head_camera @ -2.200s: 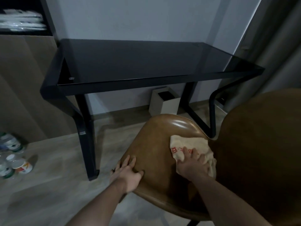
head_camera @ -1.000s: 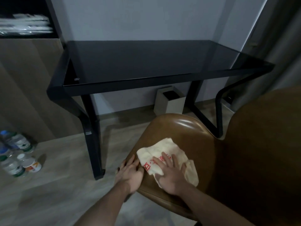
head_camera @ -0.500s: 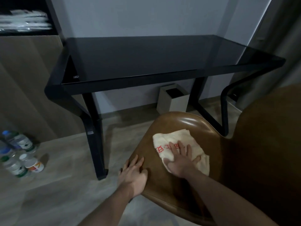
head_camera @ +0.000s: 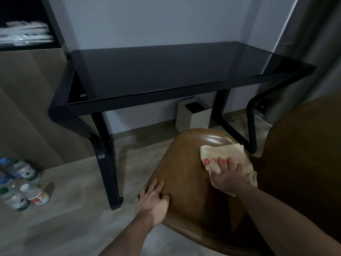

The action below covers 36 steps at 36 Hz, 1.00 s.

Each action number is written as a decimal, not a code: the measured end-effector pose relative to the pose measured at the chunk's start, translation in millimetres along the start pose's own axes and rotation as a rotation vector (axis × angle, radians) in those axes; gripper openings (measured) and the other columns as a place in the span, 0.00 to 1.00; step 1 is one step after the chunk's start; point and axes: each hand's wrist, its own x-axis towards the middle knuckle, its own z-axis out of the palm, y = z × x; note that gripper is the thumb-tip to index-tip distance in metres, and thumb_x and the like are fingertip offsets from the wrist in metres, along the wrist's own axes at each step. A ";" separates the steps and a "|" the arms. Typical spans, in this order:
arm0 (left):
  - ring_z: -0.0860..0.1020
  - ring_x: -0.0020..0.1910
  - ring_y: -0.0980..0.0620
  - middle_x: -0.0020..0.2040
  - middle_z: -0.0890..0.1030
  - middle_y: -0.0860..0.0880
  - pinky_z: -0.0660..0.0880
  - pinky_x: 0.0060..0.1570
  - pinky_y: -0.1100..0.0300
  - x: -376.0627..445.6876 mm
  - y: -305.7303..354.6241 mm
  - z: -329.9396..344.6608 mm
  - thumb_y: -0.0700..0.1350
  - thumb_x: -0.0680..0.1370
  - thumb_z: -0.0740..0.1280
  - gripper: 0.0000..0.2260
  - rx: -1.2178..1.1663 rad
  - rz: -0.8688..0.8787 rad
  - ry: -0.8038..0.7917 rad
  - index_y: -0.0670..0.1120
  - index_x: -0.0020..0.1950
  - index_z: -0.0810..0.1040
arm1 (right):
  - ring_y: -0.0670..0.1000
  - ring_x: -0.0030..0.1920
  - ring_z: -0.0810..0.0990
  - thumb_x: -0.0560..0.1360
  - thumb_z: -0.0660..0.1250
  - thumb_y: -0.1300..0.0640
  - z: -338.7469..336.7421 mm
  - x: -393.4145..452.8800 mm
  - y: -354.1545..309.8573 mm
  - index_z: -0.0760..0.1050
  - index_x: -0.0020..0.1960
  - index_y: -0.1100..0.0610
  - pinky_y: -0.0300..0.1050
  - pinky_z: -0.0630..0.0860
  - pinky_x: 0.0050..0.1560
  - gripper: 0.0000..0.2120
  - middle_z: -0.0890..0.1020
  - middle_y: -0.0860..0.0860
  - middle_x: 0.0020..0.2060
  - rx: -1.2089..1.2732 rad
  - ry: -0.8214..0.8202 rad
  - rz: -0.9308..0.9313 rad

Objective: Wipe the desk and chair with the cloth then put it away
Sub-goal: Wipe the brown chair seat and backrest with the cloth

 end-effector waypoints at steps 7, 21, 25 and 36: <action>0.48 0.83 0.48 0.84 0.48 0.58 0.46 0.80 0.47 -7.0 0.6 -2.0 0.60 0.82 0.52 0.28 -0.002 -0.003 -0.013 0.61 0.83 0.53 | 0.68 0.79 0.38 0.79 0.56 0.35 18.8 -53.7 6.5 0.34 0.80 0.42 0.70 0.45 0.76 0.41 0.36 0.52 0.80 -0.046 -0.161 0.049; 0.50 0.83 0.46 0.84 0.49 0.57 0.48 0.80 0.46 -0.9 -0.9 0.7 0.60 0.82 0.52 0.28 0.011 -0.006 0.008 0.61 0.83 0.54 | 0.69 0.77 0.32 0.73 0.49 0.27 72.3 -78.7 -3.2 0.29 0.79 0.41 0.73 0.40 0.73 0.44 0.33 0.53 0.79 -0.095 -0.178 -0.008; 0.49 0.83 0.46 0.84 0.49 0.58 0.47 0.80 0.47 3.6 -4.2 3.7 0.60 0.82 0.53 0.28 0.001 0.001 0.022 0.62 0.82 0.54 | 0.70 0.75 0.30 0.77 0.51 0.29 55.7 -59.7 -21.5 0.28 0.78 0.41 0.76 0.42 0.72 0.42 0.30 0.52 0.78 0.020 -0.125 -0.014; 0.49 0.82 0.48 0.83 0.50 0.59 0.47 0.79 0.48 11.1 -2.7 3.7 0.58 0.82 0.55 0.28 0.003 0.004 0.042 0.61 0.82 0.55 | 0.67 0.78 0.35 0.75 0.50 0.25 -16.2 23.3 -16.6 0.30 0.78 0.36 0.76 0.48 0.73 0.41 0.31 0.52 0.79 -0.076 -0.109 0.015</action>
